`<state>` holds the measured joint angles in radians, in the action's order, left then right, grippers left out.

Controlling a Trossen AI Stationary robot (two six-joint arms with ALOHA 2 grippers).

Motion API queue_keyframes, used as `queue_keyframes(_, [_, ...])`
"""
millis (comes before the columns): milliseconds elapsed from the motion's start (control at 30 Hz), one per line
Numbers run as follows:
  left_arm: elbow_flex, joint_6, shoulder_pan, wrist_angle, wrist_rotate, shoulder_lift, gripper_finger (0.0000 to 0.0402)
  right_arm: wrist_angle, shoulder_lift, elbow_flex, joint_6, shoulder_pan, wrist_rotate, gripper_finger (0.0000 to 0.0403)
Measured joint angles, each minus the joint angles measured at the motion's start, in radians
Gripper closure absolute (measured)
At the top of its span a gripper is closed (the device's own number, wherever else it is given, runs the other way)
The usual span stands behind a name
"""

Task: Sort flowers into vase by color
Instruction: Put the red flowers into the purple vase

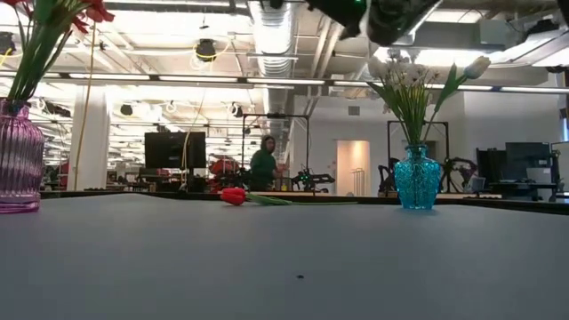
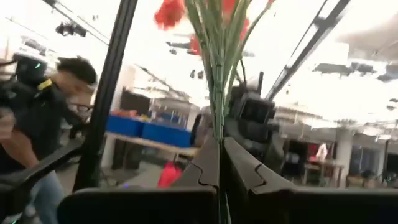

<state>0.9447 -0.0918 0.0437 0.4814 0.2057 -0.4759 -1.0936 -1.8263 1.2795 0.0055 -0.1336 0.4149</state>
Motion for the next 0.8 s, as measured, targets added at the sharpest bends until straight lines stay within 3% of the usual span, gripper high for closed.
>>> queue_keyframes(100, [0.000,-0.002,0.000,-0.002,-0.016,-0.011,0.0198,-0.007,-0.056,0.089,0.006,0.003,-0.048,0.0374])
queue_keyframes(433, [0.000,0.011,0.000,-0.037,-0.015,-0.088,0.0198,0.060,-0.376,0.453,0.226,-0.034,-0.026,0.0374])
queue_keyframes(600, [0.000,0.021,0.000,-0.035,0.068,-0.103,0.0198,0.064,-0.466,0.543,0.257,-0.034,-0.024,0.0374])
queue_keyframes(800, [0.000,0.046,0.000,-0.050,0.053,-0.113,0.0198,0.066,-0.500,0.581,0.283,-0.035,-0.026,0.0374])
